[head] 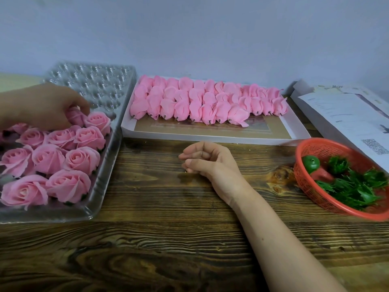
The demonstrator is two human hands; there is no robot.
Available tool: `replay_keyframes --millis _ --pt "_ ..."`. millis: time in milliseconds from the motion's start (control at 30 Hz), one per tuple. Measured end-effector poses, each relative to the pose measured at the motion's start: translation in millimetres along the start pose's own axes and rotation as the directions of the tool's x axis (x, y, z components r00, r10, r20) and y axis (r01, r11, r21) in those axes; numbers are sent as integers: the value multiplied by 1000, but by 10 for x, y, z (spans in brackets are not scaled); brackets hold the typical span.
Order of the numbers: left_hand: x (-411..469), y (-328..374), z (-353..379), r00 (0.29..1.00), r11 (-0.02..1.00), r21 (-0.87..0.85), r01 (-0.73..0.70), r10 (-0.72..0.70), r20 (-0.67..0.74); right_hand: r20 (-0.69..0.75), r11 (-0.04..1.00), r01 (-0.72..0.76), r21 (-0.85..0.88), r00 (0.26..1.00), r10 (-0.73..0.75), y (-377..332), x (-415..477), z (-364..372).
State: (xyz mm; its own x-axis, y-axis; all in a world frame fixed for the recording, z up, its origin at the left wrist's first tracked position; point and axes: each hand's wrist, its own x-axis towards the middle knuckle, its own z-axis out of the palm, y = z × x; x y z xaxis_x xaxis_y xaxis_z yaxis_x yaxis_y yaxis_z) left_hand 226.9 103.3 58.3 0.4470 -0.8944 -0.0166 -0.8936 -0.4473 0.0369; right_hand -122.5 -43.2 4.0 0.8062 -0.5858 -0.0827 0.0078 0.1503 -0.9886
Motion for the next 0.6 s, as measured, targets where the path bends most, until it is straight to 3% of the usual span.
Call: replay_keyframes --millis 600 --pt "-43 153 -120 1000 997 -75 -19 20 16 4 1000 -5 -3 1000 5 6 8 -6"
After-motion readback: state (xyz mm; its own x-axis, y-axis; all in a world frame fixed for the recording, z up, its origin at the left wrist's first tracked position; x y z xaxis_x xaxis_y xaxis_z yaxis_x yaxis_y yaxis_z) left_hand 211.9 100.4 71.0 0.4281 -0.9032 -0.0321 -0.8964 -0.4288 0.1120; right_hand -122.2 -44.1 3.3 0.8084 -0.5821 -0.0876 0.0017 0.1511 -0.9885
